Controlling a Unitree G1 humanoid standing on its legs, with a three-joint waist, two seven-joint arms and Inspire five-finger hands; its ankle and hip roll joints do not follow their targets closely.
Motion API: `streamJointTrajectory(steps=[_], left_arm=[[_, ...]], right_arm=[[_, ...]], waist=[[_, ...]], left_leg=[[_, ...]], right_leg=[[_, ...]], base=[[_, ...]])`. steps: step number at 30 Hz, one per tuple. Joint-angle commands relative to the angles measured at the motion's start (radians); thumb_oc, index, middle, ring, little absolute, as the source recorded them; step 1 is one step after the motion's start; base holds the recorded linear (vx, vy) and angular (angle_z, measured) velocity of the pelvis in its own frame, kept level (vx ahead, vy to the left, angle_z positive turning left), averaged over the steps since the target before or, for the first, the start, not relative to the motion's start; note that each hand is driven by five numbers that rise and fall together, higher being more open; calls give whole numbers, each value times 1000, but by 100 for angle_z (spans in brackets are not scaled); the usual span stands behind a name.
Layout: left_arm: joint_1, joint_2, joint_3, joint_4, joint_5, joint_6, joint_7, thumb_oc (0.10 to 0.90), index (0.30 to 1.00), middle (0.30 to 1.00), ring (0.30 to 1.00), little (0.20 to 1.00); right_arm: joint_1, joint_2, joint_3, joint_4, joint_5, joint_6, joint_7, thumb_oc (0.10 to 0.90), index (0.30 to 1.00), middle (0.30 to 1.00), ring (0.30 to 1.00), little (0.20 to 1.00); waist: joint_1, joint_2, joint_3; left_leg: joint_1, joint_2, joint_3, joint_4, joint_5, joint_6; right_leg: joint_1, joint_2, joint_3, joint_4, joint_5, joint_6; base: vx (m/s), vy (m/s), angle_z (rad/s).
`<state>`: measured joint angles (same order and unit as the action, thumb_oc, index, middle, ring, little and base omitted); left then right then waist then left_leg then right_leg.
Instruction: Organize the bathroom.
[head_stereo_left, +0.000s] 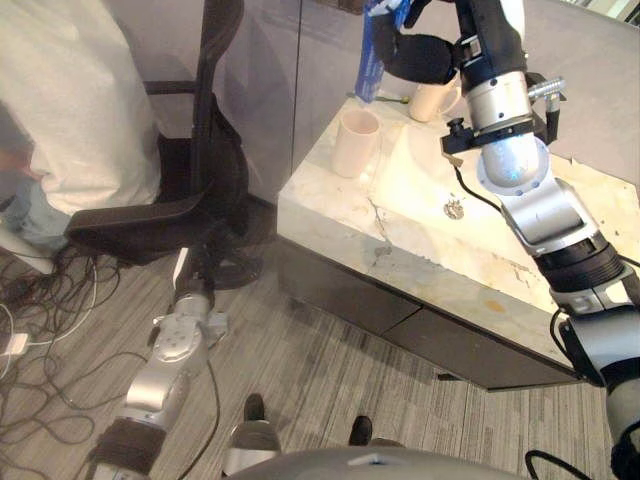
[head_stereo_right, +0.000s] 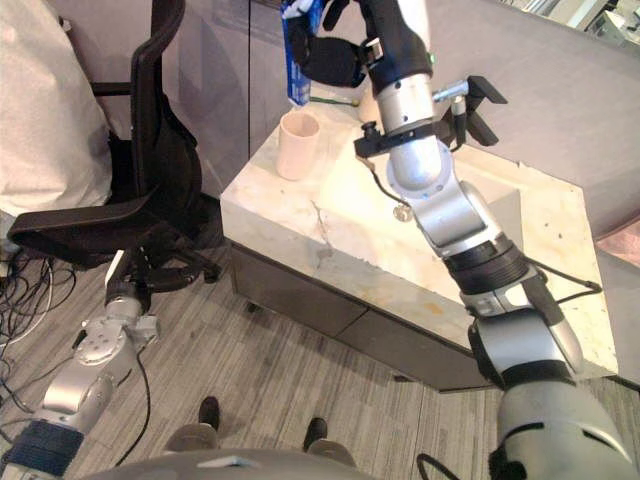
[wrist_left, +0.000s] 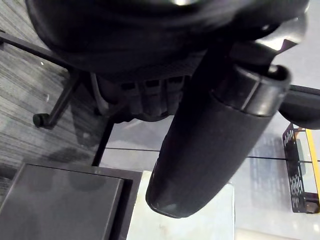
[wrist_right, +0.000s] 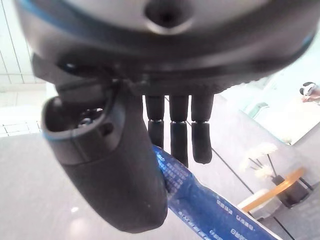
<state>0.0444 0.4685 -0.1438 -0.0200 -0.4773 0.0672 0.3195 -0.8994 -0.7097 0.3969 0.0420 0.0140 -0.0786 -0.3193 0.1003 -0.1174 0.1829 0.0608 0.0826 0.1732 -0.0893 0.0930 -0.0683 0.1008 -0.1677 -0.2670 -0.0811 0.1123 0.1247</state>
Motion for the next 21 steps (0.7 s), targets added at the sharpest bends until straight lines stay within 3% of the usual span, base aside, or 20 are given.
streamJointTrajectory(steps=[1, 21], left_arm=[[-46, 6, -16, -68, 39, -84, 2, 800, 900, 900, 900, 900], [10, 19, -10, -38, 45, -115, -20, 800, 900, 900, 900, 900]], right_arm=[[-94, -17, -49, 9, -7, -44, -32, 400, 300, 300, 300, 300], [-86, -14, -52, 179, -155, -153, -218, 400, 300, 300, 300, 300]], waist=[[26, 36, -143], [73, 38, -132]], left_leg=[[4, -23, -52, 2, -102, 21], [13, -33, -54, 2, -105, 29]], right_leg=[[31, -12, -22, 75, -130, 67], [60, -19, -50, 86, -146, 65]], base=[[18, -5, -6], [61, 1, 3]])
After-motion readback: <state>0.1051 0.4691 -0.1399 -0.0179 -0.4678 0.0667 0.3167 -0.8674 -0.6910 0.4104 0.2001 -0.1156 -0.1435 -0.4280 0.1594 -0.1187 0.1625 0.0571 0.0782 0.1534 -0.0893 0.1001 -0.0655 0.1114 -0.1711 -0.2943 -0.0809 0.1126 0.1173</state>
